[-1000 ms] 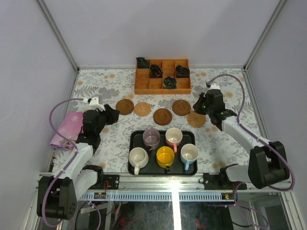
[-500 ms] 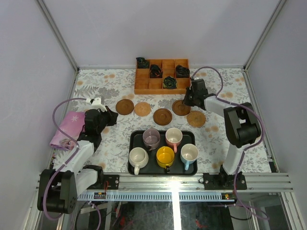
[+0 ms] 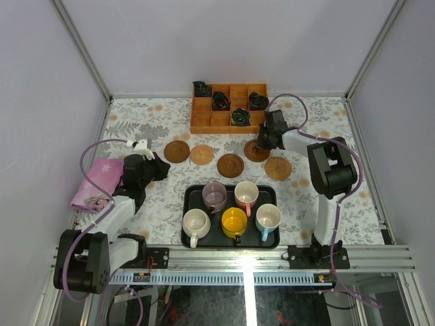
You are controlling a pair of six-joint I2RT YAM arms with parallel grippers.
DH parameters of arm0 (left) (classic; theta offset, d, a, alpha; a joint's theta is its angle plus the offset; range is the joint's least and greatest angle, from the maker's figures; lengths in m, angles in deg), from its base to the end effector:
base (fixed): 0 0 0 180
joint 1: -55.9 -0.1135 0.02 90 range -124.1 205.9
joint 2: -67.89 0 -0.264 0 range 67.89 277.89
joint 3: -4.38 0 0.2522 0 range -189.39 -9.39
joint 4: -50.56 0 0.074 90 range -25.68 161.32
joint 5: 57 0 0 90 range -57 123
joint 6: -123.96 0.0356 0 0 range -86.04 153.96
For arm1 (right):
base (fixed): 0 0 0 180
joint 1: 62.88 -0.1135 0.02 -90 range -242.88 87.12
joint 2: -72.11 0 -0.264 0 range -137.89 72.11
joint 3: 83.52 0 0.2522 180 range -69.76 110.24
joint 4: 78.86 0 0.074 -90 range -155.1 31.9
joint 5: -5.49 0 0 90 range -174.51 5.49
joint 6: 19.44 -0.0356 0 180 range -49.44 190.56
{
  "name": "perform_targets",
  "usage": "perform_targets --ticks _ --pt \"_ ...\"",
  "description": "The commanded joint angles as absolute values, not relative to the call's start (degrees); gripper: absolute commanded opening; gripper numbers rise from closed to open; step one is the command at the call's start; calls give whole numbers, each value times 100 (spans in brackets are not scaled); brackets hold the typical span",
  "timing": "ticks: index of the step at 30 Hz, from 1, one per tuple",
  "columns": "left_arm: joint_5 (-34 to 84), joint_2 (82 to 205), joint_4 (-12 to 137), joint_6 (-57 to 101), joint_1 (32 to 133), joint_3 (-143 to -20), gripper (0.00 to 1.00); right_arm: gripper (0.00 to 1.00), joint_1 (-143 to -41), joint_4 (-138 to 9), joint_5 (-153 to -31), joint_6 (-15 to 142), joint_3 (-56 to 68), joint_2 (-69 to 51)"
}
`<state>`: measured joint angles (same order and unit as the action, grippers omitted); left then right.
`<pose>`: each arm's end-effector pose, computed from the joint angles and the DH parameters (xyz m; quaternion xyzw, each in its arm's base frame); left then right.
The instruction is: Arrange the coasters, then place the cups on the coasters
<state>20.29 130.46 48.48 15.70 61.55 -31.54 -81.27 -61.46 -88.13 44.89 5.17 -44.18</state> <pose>0.2208 -0.0297 0.1895 -0.0324 0.8377 -0.2024 0.5062 0.4148 0.1403 0.1559 0.0466 0.9223 0.1705 0.3436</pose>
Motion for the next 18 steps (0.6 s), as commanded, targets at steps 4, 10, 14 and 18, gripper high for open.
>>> perform_targets --ticks 4,10,14,18 --pt "1899 12996 4674 1587 6197 -3303 3 0 -7970 -5344 -7143 4416 512 -4301" --pt "1863 12968 4594 1541 6228 -3279 3 0 -7180 -5625 -7152 4210 40 -4012" --pt "1806 13075 4567 1533 6235 -3340 3 0 -6892 -5589 -7035 4205 -98 -3913" --pt "1794 13136 4503 1524 6243 -3379 4 0 -6859 -5668 -7099 4142 -380 -3685"
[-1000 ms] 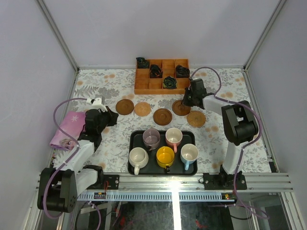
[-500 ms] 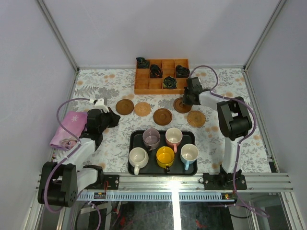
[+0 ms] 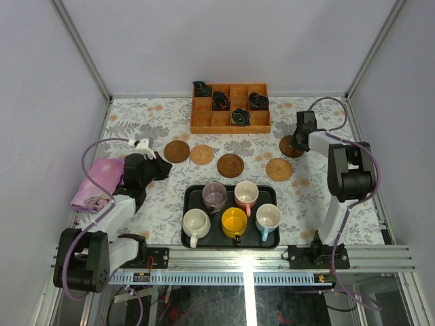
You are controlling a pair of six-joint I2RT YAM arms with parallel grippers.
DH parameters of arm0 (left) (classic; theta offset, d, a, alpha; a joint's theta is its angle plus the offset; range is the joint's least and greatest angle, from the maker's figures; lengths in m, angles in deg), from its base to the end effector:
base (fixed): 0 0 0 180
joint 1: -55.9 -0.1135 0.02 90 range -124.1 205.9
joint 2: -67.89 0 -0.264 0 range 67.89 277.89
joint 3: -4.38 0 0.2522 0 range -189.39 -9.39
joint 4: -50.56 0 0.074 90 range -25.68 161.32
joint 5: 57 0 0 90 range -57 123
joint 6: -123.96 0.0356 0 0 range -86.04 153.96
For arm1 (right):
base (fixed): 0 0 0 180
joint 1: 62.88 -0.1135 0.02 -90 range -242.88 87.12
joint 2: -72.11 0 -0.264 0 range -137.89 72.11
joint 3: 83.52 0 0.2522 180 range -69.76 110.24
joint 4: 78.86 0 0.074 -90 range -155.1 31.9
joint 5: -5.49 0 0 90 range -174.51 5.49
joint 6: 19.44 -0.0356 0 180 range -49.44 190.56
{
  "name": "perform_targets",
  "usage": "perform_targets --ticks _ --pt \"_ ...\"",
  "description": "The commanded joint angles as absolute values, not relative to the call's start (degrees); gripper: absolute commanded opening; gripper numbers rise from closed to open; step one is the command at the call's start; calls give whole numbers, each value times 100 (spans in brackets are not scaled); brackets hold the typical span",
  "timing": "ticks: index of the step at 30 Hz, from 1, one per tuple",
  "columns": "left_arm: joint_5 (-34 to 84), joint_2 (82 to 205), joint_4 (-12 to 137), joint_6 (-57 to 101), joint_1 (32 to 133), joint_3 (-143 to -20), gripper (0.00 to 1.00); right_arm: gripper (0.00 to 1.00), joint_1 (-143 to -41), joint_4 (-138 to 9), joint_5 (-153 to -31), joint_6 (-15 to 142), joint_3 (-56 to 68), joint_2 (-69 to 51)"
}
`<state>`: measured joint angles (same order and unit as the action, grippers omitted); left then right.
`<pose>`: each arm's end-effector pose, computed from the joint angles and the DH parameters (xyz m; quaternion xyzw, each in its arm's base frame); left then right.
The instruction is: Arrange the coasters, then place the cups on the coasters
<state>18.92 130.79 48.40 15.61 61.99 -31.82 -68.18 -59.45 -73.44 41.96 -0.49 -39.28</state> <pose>0.2216 -0.0324 0.1901 -0.0233 0.8372 -0.2143 0.5026 0.4103 0.0312 0.1589 0.2215 0.9024 0.0185 0.3692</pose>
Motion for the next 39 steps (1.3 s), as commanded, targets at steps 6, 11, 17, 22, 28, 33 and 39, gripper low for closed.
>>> perform_targets --ticks 6,11,17,22,28,33,39 --pt "1728 13385 4234 1441 6264 -3551 6 0 -6855 -5613 -7319 4035 -710 -3172" --pt "1595 13694 3947 1349 6381 -3771 8 1 -6872 -5682 -7399 4059 -1056 -2365" --pt "1650 13928 3844 1357 6566 -3842 13 12 -7112 -5643 -7393 4202 -1387 -1390" --pt "1770 13953 3905 1424 6619 -3759 22 17 -7485 -5528 -7434 4265 -1723 -1096" --pt "2142 13918 4151 1484 6629 -3739 34 11 -7736 -5530 -7709 4201 -2059 -1374" --pt "2556 14044 4321 1437 6625 -3833 35 8 -8014 -5507 -7756 4199 -1951 -1890" --pt "2975 14332 4454 1389 6618 -3958 48 8 -8197 -5508 -7948 4200 -1598 -2715"
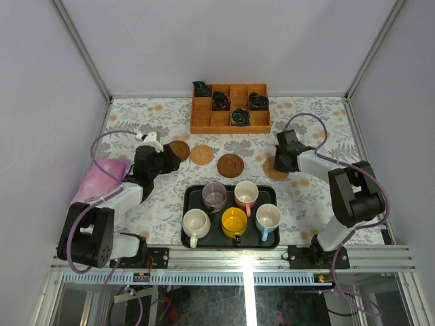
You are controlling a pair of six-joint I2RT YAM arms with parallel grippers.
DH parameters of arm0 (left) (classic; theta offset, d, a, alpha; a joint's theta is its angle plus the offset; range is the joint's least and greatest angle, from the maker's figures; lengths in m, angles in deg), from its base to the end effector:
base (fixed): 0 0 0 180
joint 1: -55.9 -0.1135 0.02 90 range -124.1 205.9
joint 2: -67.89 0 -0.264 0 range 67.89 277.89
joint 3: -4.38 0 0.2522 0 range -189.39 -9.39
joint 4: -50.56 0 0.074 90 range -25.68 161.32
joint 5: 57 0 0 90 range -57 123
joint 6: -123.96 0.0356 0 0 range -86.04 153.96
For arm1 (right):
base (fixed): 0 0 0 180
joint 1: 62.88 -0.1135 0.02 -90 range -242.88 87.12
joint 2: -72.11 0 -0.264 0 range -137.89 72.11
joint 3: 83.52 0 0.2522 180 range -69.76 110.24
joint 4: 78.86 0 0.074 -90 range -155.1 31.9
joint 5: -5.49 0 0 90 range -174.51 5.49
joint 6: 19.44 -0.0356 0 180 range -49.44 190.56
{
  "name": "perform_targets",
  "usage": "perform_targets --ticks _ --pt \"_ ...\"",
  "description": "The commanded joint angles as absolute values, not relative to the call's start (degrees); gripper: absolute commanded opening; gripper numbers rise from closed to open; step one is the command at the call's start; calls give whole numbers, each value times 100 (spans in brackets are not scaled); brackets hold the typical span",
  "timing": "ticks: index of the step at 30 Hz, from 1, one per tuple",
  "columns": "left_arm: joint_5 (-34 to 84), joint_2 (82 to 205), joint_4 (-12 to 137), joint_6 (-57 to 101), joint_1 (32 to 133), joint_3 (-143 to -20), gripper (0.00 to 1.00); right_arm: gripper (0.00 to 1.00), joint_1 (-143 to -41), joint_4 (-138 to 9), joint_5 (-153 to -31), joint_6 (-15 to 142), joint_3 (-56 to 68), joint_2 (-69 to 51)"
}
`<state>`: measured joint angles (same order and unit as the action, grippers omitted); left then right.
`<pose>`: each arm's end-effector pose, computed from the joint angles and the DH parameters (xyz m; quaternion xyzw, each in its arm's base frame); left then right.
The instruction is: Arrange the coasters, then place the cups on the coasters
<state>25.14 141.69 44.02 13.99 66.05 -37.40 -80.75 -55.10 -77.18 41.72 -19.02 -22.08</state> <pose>0.2539 -0.0504 0.1863 -0.0358 0.8437 -0.1943 0.4992 0.3093 0.0949 0.1641 0.1105 0.9414 0.0683 0.3114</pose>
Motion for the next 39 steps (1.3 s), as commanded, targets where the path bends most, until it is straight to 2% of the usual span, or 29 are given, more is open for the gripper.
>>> perform_targets --ticks 1,8,21,23,28,35,39 --pt "3012 14427 4476 1382 6616 -4006 50 8 -8198 -5507 -7995 4195 -1522 -2860" --pt "3008 14940 4344 1320 6618 -4323 60 8 -8237 -5578 -8162 4257 -945 -3473" --pt "3048 15829 4165 1270 6546 -4878 61 9 -8244 -5400 -8168 4454 255 -4087" --pt "3042 15876 4193 1253 6511 -4956 57 9 -8253 -5413 -8185 4458 282 -3977" --pt "3011 15863 4197 1135 6409 -5086 32 9 -8345 -5509 -8187 4506 164 -3546" --pt "3559 15603 5215 1343 6381 -5466 26 9 -8608 -5615 -8215 4498 -87 -3023" --pt "3837 15470 5747 1568 6374 -5642 0 10 -8776 -5605 -8278 4500 -166 -2931"
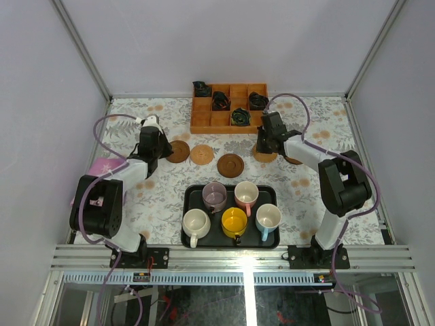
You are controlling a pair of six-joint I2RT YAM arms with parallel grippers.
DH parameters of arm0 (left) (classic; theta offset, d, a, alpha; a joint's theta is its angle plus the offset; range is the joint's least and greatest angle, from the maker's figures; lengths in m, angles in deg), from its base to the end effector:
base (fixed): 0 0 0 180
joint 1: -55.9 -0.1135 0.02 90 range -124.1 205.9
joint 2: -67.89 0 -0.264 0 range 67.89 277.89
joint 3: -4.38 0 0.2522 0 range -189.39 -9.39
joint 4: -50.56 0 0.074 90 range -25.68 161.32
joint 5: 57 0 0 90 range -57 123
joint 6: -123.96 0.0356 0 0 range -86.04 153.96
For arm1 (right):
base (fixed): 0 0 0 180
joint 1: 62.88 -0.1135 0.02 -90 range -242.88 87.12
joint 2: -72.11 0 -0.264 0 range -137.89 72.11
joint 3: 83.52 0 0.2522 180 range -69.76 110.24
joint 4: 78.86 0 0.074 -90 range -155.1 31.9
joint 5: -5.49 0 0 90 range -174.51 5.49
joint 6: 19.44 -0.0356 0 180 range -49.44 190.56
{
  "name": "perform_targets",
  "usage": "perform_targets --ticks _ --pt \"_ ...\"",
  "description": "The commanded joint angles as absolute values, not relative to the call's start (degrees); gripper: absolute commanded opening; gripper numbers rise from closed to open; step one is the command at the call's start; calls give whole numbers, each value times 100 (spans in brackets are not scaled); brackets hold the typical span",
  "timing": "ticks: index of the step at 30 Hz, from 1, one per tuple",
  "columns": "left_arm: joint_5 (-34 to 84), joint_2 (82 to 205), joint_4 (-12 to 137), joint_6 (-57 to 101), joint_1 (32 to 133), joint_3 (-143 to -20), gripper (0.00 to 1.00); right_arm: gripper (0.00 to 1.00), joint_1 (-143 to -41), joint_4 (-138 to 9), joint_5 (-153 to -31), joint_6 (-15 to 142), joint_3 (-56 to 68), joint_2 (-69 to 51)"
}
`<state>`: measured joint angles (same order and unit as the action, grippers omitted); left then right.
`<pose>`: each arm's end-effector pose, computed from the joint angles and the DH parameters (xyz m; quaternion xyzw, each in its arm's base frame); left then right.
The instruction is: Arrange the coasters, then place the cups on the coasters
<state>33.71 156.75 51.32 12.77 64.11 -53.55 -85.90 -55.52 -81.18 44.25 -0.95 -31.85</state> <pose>0.3211 -0.0459 0.1902 -0.1017 0.8674 -0.1184 0.4726 0.3656 0.1531 0.2006 0.0377 0.9219 0.1362 0.3608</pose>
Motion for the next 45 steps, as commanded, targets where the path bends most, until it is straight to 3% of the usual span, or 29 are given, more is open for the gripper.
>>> perform_targets --ticks 1,8,13,29,45 --pt "3882 15496 5891 1621 6384 -5726 0 9 -8827 -5612 -8320 4498 -189 -2929" --pt "3765 15747 6284 1899 6381 -5933 0 8 -9227 -5686 -8423 4509 -392 -3003" --pt "3538 15826 6242 1914 6381 -5922 0 0 -9408 -5753 -8497 4509 -468 -3128" --pt "3302 16710 6482 2080 6381 -6506 0 0 -9927 -5763 -8895 4530 130 -3822" --pt "3184 17445 6907 2011 6380 -7340 0 0 -10041 -5604 -8820 4702 700 -3751"
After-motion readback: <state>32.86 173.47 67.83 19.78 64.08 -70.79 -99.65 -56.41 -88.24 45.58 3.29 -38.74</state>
